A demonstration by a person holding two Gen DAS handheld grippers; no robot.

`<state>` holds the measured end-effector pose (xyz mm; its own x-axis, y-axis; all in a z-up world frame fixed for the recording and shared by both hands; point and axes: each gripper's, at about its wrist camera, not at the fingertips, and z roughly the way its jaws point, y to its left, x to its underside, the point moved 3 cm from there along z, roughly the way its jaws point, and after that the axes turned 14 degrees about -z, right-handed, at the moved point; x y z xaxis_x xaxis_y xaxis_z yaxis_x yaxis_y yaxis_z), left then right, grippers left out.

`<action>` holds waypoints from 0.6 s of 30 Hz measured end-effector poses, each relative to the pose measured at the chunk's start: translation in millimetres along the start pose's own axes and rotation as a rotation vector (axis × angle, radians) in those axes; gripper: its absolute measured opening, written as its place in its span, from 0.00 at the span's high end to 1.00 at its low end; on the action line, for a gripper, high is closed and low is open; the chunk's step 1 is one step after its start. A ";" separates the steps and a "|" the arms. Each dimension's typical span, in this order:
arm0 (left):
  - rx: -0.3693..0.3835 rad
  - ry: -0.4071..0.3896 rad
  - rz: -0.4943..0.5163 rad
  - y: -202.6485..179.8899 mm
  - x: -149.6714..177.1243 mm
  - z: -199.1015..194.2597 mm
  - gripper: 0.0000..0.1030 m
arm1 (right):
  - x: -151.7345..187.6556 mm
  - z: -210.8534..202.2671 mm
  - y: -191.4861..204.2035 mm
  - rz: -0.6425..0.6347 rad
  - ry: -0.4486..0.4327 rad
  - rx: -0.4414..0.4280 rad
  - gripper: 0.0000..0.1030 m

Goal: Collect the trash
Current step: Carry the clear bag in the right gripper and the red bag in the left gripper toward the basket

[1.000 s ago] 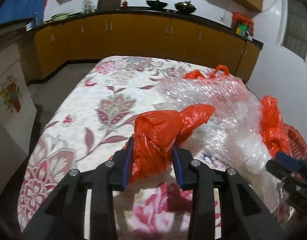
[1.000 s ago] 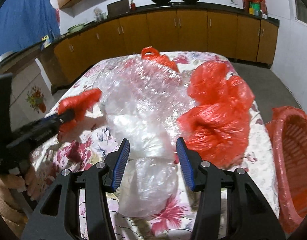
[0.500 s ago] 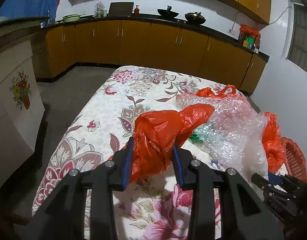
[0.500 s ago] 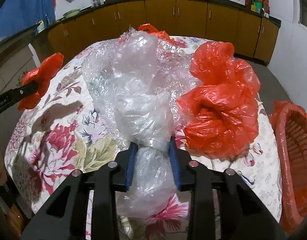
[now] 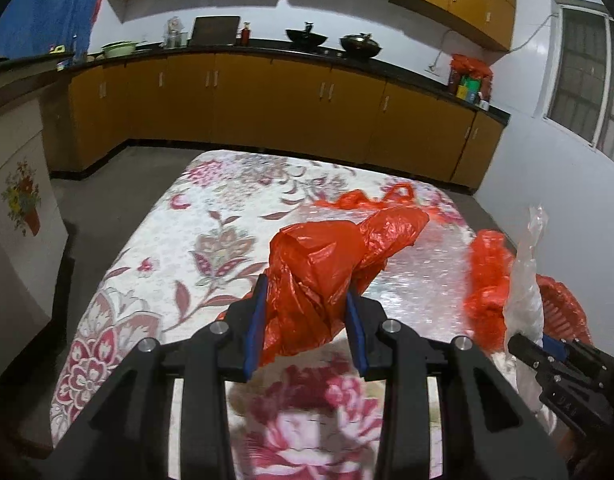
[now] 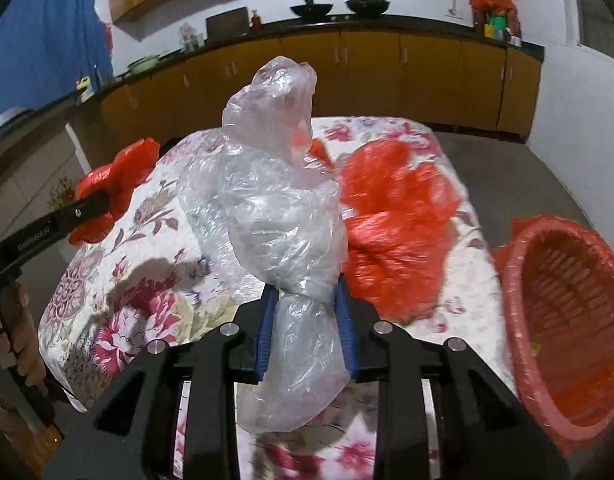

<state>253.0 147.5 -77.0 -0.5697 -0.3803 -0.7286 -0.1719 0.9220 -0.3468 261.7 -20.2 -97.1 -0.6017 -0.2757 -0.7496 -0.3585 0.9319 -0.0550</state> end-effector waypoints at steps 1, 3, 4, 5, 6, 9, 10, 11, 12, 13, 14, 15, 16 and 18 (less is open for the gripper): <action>0.011 0.003 0.006 -5.4 1.5 -0.7 0.66 | 1.6 -5.2 -6.1 0.009 -0.006 0.010 0.72; 0.027 0.007 0.015 -14.2 4.1 -1.3 0.66 | 2.5 -10.4 -14.0 0.024 -0.011 0.028 0.72; 0.039 0.010 0.022 -20.9 6.1 -2.0 0.66 | 3.7 -13.7 -19.6 0.034 -0.013 0.039 0.72; 0.048 0.012 0.027 -24.5 7.5 -1.5 0.66 | 6.8 -16.6 -23.4 0.043 -0.015 0.049 0.72; 0.058 0.015 0.033 -30.1 9.3 -1.9 0.66 | 7.3 -19.0 -27.9 0.052 -0.017 0.059 0.72; 0.086 0.023 0.050 -45.2 14.0 -2.4 0.66 | 13.2 -27.8 -47.6 0.084 -0.021 0.093 0.72; 0.098 0.027 0.057 -51.8 16.2 -2.6 0.66 | 14.0 -29.3 -51.3 0.092 -0.022 0.102 0.72; 0.106 0.030 0.060 -55.9 17.7 -2.4 0.66 | 16.2 -31.0 -55.2 0.100 -0.023 0.110 0.72; 0.114 0.033 0.065 -61.2 19.5 -2.2 0.66 | 18.5 -33.1 -59.7 0.108 -0.024 0.118 0.72; 0.123 0.036 0.071 -66.2 21.2 -2.1 0.66 | 20.8 -35.4 -64.8 0.119 -0.026 0.128 0.72; 0.133 0.040 0.076 -71.6 23.2 -2.1 0.66 | 22.7 -37.3 -69.4 0.128 -0.027 0.137 0.72; 0.143 0.043 0.082 -77.2 25.2 -2.1 0.66 | 23.8 -38.7 -72.9 0.135 -0.028 0.146 0.72; 0.153 0.047 0.087 -83.0 27.2 -1.9 0.66 | 26.1 -42.0 -79.0 0.145 -0.029 0.157 0.72; 0.169 0.054 0.095 -91.5 29.7 -0.9 0.66 | 30.2 -46.7 -87.5 0.162 -0.032 0.179 0.72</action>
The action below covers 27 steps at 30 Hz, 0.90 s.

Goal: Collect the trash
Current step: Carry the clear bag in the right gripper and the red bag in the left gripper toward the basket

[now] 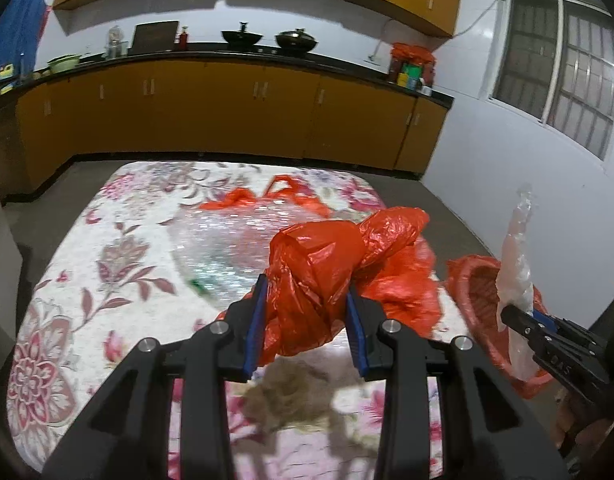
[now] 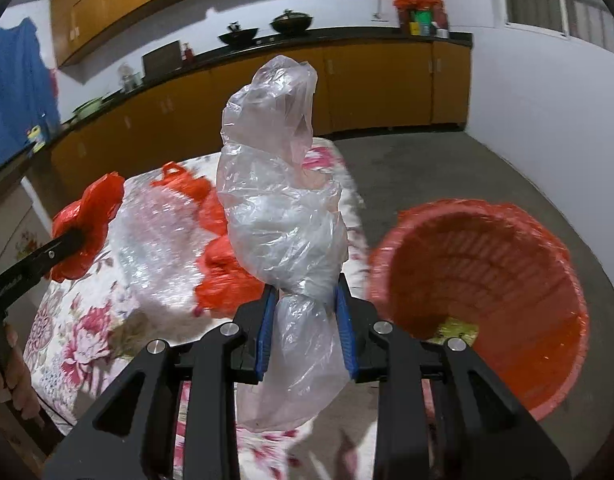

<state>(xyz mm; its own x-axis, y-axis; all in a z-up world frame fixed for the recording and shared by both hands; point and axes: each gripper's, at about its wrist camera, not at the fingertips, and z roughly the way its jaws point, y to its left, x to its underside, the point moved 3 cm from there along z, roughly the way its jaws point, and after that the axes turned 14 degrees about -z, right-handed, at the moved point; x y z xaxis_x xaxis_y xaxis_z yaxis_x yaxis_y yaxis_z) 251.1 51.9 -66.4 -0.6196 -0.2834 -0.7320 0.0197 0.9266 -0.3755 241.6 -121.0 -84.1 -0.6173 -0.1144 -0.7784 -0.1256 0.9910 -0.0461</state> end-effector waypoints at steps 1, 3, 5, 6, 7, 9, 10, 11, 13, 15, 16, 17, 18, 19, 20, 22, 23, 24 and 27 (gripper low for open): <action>0.012 0.004 0.006 -7.0 1.6 1.4 0.66 | 1.1 -1.2 -3.8 0.006 -0.001 0.009 0.72; 0.030 0.011 0.012 -17.3 4.0 3.3 0.66 | 3.1 -4.2 -13.7 0.019 -0.003 0.029 0.72; 0.053 0.020 0.021 -28.8 6.8 6.2 0.66 | 5.8 -8.7 -26.1 0.040 -0.006 0.054 0.72; 0.065 0.024 0.027 -35.5 8.5 7.6 0.66 | 6.9 -10.7 -31.8 0.049 -0.007 0.064 0.72; 0.079 0.030 0.032 -42.4 10.5 9.4 0.66 | 7.8 -12.5 -37.4 0.058 -0.008 0.072 0.72; 0.100 0.041 0.042 -54.5 14.2 12.3 0.66 | 10.9 -15.2 -47.9 0.075 -0.009 0.089 0.72; 0.109 0.046 0.046 -59.7 15.6 13.2 0.66 | 12.7 -17.0 -54.1 0.086 -0.009 0.100 0.72; 0.122 0.052 0.051 -66.7 17.9 15.0 0.66 | 14.1 -18.1 -58.4 0.094 -0.009 0.107 0.72; 0.146 0.063 0.061 -79.7 22.3 18.3 0.66 | 18.1 -20.6 -68.9 0.114 -0.008 0.125 0.72; 0.163 0.072 0.069 -90.0 25.9 21.0 0.66 | 21.7 -23.0 -78.0 0.131 -0.007 0.139 0.72; 0.174 0.078 0.073 -96.9 28.3 22.9 0.66 | 22.8 -23.8 -81.7 0.136 -0.007 0.145 0.72; 0.184 0.083 0.076 -102.6 30.4 24.1 0.66 | 24.7 -25.0 -86.1 0.144 -0.007 0.152 0.72; 0.191 0.087 0.078 -106.3 31.8 25.9 0.66 | 25.8 -26.1 -88.2 0.149 -0.007 0.157 0.72; 0.202 0.093 0.083 -112.9 34.1 27.9 0.66 | 28.0 -27.1 -92.9 0.157 -0.006 0.163 0.72; 0.208 0.097 0.087 -117.1 35.8 28.8 0.66 | 29.5 -27.9 -96.3 0.162 -0.006 0.168 0.72; 0.223 0.106 0.098 -127.7 39.6 32.2 0.66 | 31.6 -29.6 -104.7 0.174 -0.006 0.180 0.72; 0.228 0.109 0.102 -131.2 40.7 33.8 0.66 | 32.7 -30.3 -108.2 0.180 -0.007 0.185 0.72; 0.233 0.114 0.106 -135.1 42.2 35.2 0.66 | 33.2 -30.4 -110.5 0.185 -0.007 0.188 0.72; 0.248 0.131 0.117 -148.2 48.0 41.6 0.66 | 36.6 -31.8 -122.0 0.203 -0.007 0.201 0.72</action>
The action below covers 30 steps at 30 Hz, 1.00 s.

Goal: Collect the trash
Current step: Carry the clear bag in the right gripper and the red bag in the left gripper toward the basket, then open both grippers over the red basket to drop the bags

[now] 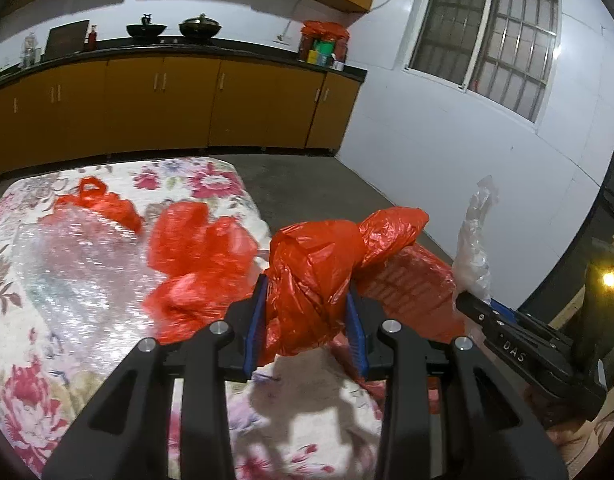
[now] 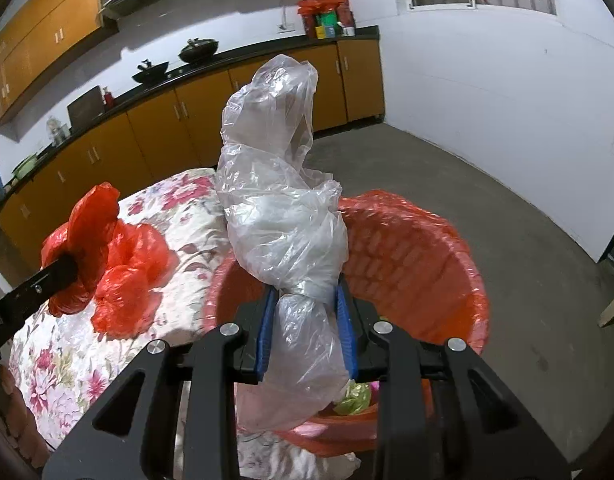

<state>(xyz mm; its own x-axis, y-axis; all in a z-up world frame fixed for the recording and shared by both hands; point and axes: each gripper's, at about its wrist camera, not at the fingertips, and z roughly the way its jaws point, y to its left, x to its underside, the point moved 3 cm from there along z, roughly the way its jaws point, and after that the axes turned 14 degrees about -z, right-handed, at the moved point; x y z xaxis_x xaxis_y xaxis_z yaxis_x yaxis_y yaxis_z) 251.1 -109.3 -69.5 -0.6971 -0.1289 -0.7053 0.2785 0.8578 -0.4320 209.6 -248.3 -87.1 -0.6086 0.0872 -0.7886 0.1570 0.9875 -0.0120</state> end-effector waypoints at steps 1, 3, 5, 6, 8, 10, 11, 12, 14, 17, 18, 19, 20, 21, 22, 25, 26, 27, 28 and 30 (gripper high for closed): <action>0.004 0.004 0.001 -2.3 1.1 1.8 0.66 | 0.2 0.4 -3.2 0.004 0.000 0.002 0.72; 0.014 0.018 0.004 -8.1 2.9 8.5 0.66 | 0.7 1.3 -9.2 0.012 0.001 0.008 0.72; 0.024 0.032 0.009 -15.0 5.4 15.6 0.66 | 1.0 2.3 -14.8 0.020 0.002 0.013 0.72; 0.029 0.038 0.011 -17.6 6.1 18.2 0.66 | 1.2 2.7 -17.1 0.024 0.002 0.015 0.72; 0.037 0.048 0.017 -23.6 7.5 23.6 0.66 | 1.9 4.1 -22.6 0.032 0.002 0.021 0.72; 0.044 0.057 0.022 -29.9 9.0 29.8 0.65 | 3.3 4.6 -27.2 0.041 0.003 0.025 0.72; 0.048 0.063 0.024 -33.3 10.0 33.3 0.65 | 3.3 5.1 -29.5 0.046 0.004 0.027 0.72; 0.052 0.068 0.026 -36.5 11.0 36.5 0.65 | 3.3 5.4 -30.9 0.049 0.004 0.028 0.72; 0.061 0.078 0.027 -41.2 11.1 43.9 0.65 | 2.7 6.0 -35.7 0.056 0.003 0.031 0.71; 0.076 0.097 0.026 -50.1 13.3 53.7 0.65 | 0.1 6.1 -42.2 0.066 -0.003 0.038 0.71; 0.083 0.105 0.027 -53.6 14.4 57.1 0.64 | -1.1 6.0 -45.1 0.071 -0.007 0.039 0.71; 0.089 0.112 0.029 -56.2 15.5 59.4 0.63 | -2.1 6.0 -47.5 0.075 -0.010 0.037 0.68; 0.094 0.121 0.030 -59.2 16.9 63.2 0.63 | -3.1 5.9 -49.6 0.079 -0.013 0.038 0.66; 0.098 0.129 0.031 -61.1 18.1 66.2 0.62 | -3.2 5.4 -50.0 0.080 -0.015 0.039 0.65; 0.101 0.136 0.032 -62.7 19.4 69.2 0.61 | -3.4 4.9 -51.8 0.081 -0.017 0.040 0.63; 0.107 0.158 0.025 -63.8 22.3 77.1 0.56 | -2.6 4.7 -53.9 0.082 -0.020 0.045 0.56; 0.111 0.166 0.014 -61.5 22.9 79.6 0.55 | -1.6 4.6 -54.4 0.083 -0.021 0.044 0.54; 0.113 0.171 0.006 -59.2 24.1 80.7 0.53 | -0.4 4.6 -54.8 0.083 -0.020 0.045 0.54; 0.113 0.177 -0.003 -56.9 24.5 81.9 0.53 | 1.4 4.8 -54.9 0.082 -0.017 0.047 0.53; 0.103 0.182 -0.014 -52.4 24.5 83.0 0.53 | 3.6 4.8 -54.5 0.082 -0.012 0.049 0.53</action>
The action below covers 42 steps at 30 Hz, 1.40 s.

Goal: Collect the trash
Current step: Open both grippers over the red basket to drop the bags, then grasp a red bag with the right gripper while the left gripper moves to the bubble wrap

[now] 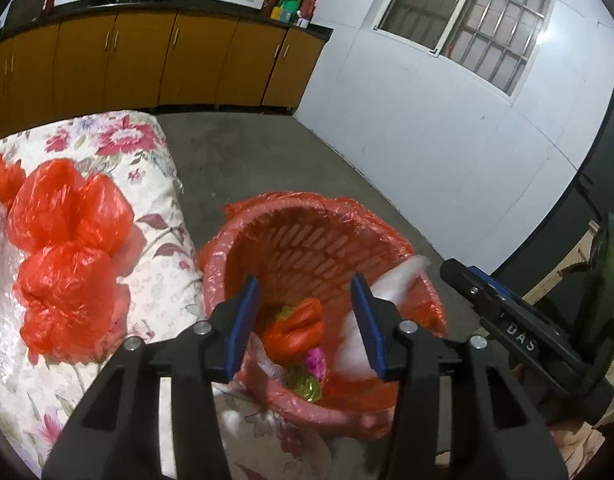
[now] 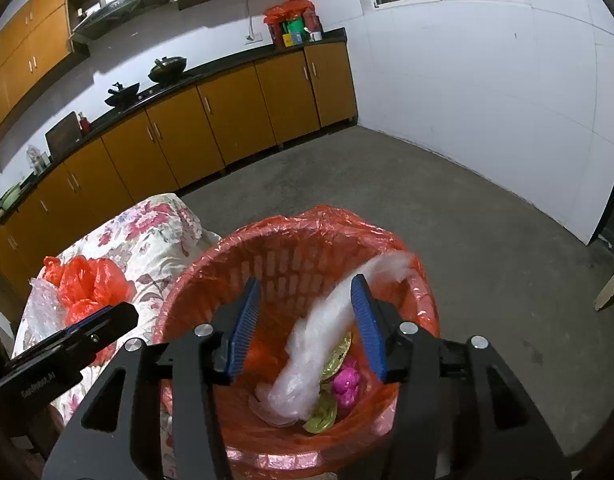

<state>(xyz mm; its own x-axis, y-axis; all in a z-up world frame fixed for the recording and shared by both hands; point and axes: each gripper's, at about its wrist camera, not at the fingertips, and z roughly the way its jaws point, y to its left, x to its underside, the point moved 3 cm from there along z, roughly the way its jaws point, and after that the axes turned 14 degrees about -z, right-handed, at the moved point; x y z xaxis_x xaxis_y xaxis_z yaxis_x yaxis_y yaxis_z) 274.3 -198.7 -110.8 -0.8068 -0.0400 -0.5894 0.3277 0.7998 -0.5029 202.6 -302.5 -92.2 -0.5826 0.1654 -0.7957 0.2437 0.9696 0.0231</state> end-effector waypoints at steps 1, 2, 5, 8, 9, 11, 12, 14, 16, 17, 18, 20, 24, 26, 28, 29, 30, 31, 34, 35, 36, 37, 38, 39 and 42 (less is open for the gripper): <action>-0.007 -0.003 -0.001 2.2 0.0 -1.5 0.53 | -0.2 0.2 -1.3 0.000 0.001 0.001 0.53; -0.016 -0.011 -0.003 5.4 -0.4 -4.4 0.53 | 0.2 -0.3 -1.3 -0.001 0.002 0.003 0.53; -0.051 -0.055 -0.006 14.6 -2.5 -17.2 0.45 | 2.0 -2.0 -0.6 -0.011 0.005 0.008 0.53; -0.098 -0.093 -0.009 27.8 -3.9 -32.3 0.41 | -1.1 -2.4 4.0 -0.023 0.002 0.004 0.53; -0.112 -0.100 -0.007 31.6 -4.3 -35.8 0.40 | -1.2 -3.0 6.3 -0.027 0.001 -0.001 0.53; -0.154 -0.123 0.004 42.2 -2.9 -46.5 0.39 | -1.7 -4.2 13.9 -0.045 -0.002 -0.016 0.53; -0.173 -0.135 0.007 47.8 -2.3 -51.7 0.38 | -2.0 -4.8 20.0 -0.059 -0.004 -0.025 0.53; -0.210 -0.155 0.004 61.2 -1.6 -63.1 0.37 | -2.6 -5.2 31.5 -0.081 -0.005 -0.040 0.53; -0.245 -0.175 -0.011 76.9 -1.9 -74.2 0.37 | -3.9 -4.8 44.1 -0.097 -0.005 -0.062 0.53; -0.268 -0.187 -0.025 88.7 -2.2 -82.2 0.36 | -4.6 -4.6 49.4 -0.105 -0.004 -0.072 0.53; -0.281 -0.194 -0.033 95.2 -2.7 -86.8 0.36 | -4.7 -4.5 55.5 -0.113 -0.004 -0.081 0.53; -0.326 -0.219 -0.053 115.0 -2.7 -101.5 0.36 | -6.2 -4.5 69.5 -0.134 -0.004 -0.102 0.53; -0.412 -0.257 -0.090 150.4 -4.6 -126.2 0.36 | -10.9 -0.9 101.6 -0.169 -0.005 -0.157 0.53; -0.446 -0.274 -0.118 168.4 -5.5 -137.4 0.35 | -13.1 1.8 118.7 -0.186 -0.002 -0.183 0.53; -0.480 -0.298 -0.144 185.1 -6.9 -149.6 0.32 | -14.7 4.9 138.8 -0.207 0.005 -0.210 0.53; -0.491 -0.311 -0.153 191.6 -6.4 -155.0 0.30 | -15.5 7.1 149.2 -0.218 0.009 -0.224 0.53; -0.503 -0.325 -0.160 196.5 -6.1 -160.2 0.28 | -16.0 9.3 159.2 -0.230 0.012 -0.237 0.53; -0.518 -0.340 -0.169 203.3 -6.2 -166.5 0.27 | -16.4 12.4 173.0 -0.248 0.018 -0.253 0.53; -0.537 -0.357 -0.189 214.4 -4.6 -178.8 0.25 | -16.5 21.8 206.5 -0.287 0.026 -0.285 0.44; -0.543 -0.361 -0.198 219.5 -4.0 -183.1 0.24 | -16.7 25.7 215.3 -0.295 0.029 -0.294 0.43; -0.548 -0.364 -0.205 221.3 -3.1 -186.0 0.24 | -16.6 29.3 223.9 -0.303 0.035 -0.303 0.43; -0.553 -0.366 -0.211 223.6 -2.7 -187.8 0.24 | -16.0 35.8 236.9 -0.316 0.047 -0.314 0.41; -0.559 -0.369 -0.220 226.7 -2.3 -189.6 0.24 | -15.8 39.2 244.3 -0.324 0.053 -0.318 0.41; -0.562 -0.370 -0.226 229.6 -2.3 -191.4 0.24 | -16.2 42.3 249.4 -0.330 0.058 -0.321 0.40; -0.568 -0.369 -0.243 240.2 -2.8 -195.1 0.24 | -16.0 53.2 269.6 -0.360 0.064 -0.315 0.37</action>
<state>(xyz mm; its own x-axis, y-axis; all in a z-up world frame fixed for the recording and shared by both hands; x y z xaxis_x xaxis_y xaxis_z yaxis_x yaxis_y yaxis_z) 259.3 110.3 -106.6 -0.5726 -0.3765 -0.7283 -0.2276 0.9264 -0.2999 318.9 -53.3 -105.5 -0.6361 -0.1897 -0.7479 -0.2233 0.9731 -0.0570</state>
